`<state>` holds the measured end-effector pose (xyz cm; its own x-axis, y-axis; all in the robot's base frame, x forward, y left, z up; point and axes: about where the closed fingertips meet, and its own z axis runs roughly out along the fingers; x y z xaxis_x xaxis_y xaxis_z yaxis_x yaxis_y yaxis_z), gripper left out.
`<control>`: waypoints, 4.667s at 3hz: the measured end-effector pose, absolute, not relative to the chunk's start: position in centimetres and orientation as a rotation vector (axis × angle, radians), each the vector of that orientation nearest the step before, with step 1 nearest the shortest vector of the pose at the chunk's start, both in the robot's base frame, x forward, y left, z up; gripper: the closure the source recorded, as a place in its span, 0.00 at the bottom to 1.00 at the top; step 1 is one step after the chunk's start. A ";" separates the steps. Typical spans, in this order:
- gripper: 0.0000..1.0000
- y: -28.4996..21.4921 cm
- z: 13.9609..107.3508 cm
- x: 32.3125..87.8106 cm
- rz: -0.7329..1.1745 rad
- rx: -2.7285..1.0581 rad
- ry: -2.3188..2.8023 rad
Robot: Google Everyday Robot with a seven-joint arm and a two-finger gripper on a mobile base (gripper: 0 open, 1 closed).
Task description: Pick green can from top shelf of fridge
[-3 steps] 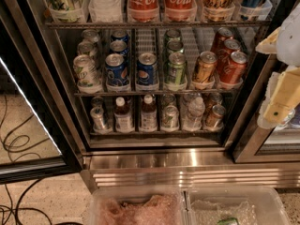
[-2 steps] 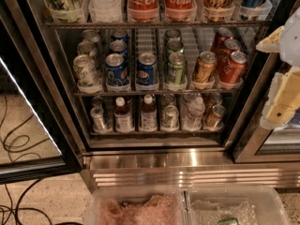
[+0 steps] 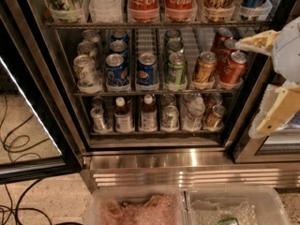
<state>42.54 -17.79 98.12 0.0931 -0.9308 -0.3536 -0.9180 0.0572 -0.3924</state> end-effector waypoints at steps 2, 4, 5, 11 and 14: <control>0.00 -17.7 100.2 42.2 -0.062 -1.869 1.712; 0.00 -17.5 106.6 44.0 -0.149 -1.832 1.675; 0.00 -15.0 108.9 45.1 -0.154 -1.867 1.585; 0.00 -0.5 110.0 48.5 0.064 -1.876 1.178; 0.00 4.1 107.3 49.8 0.212 -1.828 1.199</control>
Offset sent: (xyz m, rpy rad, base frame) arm -0.0034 -0.0102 0.0381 0.0329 -0.0833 0.0055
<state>49.75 4.10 107.32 0.5125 -0.6423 -0.5699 -0.7988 -0.1132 -0.5909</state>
